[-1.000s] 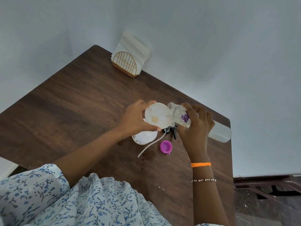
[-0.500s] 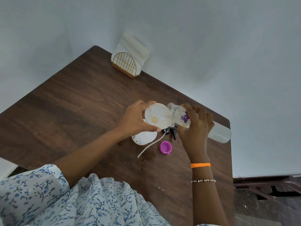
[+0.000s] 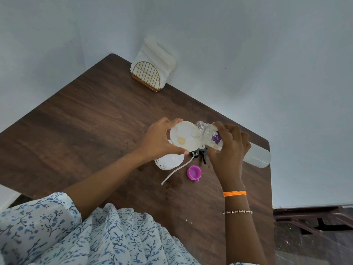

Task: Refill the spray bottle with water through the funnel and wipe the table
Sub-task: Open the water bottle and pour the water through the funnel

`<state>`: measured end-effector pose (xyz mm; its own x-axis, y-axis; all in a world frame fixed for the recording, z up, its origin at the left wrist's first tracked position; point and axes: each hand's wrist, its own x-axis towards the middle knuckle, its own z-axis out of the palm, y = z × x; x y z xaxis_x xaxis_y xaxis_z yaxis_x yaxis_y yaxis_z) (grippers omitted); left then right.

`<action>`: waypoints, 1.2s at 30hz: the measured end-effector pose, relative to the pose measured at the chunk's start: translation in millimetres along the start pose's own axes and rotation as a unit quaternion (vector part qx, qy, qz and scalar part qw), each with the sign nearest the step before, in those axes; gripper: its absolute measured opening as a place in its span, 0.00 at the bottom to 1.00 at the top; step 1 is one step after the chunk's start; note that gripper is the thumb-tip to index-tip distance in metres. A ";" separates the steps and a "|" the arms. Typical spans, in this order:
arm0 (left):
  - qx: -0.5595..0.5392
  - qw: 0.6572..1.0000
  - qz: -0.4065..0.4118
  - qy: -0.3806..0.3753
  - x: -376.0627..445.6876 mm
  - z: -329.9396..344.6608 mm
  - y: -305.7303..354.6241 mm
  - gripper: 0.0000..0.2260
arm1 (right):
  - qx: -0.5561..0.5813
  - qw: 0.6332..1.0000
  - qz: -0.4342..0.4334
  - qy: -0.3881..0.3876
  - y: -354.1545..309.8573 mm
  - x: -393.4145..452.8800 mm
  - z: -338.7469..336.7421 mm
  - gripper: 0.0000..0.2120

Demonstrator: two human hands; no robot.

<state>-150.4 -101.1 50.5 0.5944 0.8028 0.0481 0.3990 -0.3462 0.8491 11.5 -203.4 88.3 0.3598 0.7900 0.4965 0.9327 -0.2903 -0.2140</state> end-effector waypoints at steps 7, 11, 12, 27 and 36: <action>-0.002 1.000 0.002 0.002 -0.1 -0.3 0.4 0.40 | -0.005 1.000 -0.001 0.000 1.0 0.3 -0.2 0.31; -0.010 1.000 0.002 0.003 -0.6 -0.3 0.9 0.40 | -0.005 1.000 -0.004 0.004 1.0 0.6 0.1 0.31; -0.009 1.000 0.002 0.003 -0.5 -0.6 1.2 0.40 | -0.002 1.000 -0.004 0.005 0.9 0.6 0.3 0.30; -0.004 1.000 -0.006 0.001 -0.7 -1.2 3.3 0.41 | 0.000 1.000 0.002 0.003 -1.1 0.3 0.1 0.30; -0.015 0.999 -0.027 -0.013 -0.9 -1.9 6.1 0.41 | 0.091 0.994 0.049 0.018 -3.7 0.4 -0.4 0.28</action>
<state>-149.9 -103.0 56.7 0.5910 0.8066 -0.0113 0.4094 -0.2879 0.8657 8.2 -202.3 89.7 0.4533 0.7414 0.4949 0.8740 -0.2604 -0.4104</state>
